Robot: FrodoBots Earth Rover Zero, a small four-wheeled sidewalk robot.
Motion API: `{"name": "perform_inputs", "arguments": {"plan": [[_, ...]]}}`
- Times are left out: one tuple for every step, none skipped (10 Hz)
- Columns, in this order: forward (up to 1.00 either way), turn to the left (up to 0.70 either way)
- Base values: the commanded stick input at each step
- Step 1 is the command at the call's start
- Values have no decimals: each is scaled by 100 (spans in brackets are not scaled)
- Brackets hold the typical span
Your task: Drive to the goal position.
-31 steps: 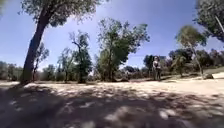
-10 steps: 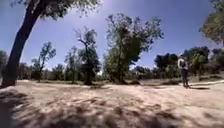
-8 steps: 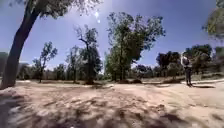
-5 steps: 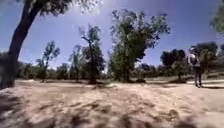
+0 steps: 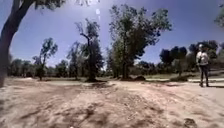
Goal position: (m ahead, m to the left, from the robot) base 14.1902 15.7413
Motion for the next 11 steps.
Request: {"name": "perform_inputs", "arguments": {"plan": [[85, 34], [85, 34], [85, 34], [85, 29], [85, 12], [85, 0], [85, 0], [85, 0], [85, 0], [85, 0], [85, 0]]}}
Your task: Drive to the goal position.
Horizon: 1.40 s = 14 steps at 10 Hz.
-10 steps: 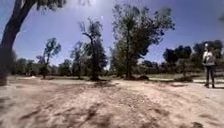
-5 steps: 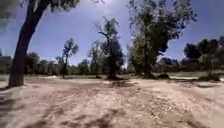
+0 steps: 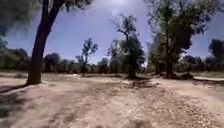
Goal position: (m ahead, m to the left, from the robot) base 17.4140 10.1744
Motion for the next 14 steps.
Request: {"name": "perform_inputs", "arguments": {"plan": [[85, 0], [85, 0], [85, 0], [85, 0], [85, 0], [85, 0], [85, 5], [85, 26], [85, 34], [85, 34], [85, 34], [85, 0], [85, 0], [85, 0]]}}
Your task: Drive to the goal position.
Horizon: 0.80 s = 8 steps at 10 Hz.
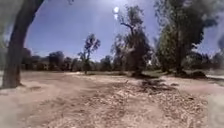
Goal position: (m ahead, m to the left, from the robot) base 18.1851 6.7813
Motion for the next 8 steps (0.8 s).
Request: {"name": "perform_inputs", "arguments": {"plan": [[85, 0], [85, 0], [85, 11], [85, 27], [85, 34], [85, 34], [85, 28], [85, 0]]}}
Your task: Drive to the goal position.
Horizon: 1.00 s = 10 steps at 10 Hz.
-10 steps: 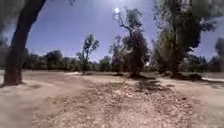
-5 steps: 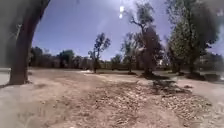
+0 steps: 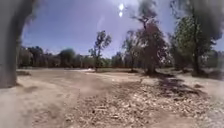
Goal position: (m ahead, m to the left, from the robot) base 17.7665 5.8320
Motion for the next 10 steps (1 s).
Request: {"name": "perform_inputs", "arguments": {"plan": [[85, 0], [85, 0], [85, 0], [85, 0], [85, 0], [85, 0], [85, 0], [85, 30], [85, 34], [85, 4]]}}
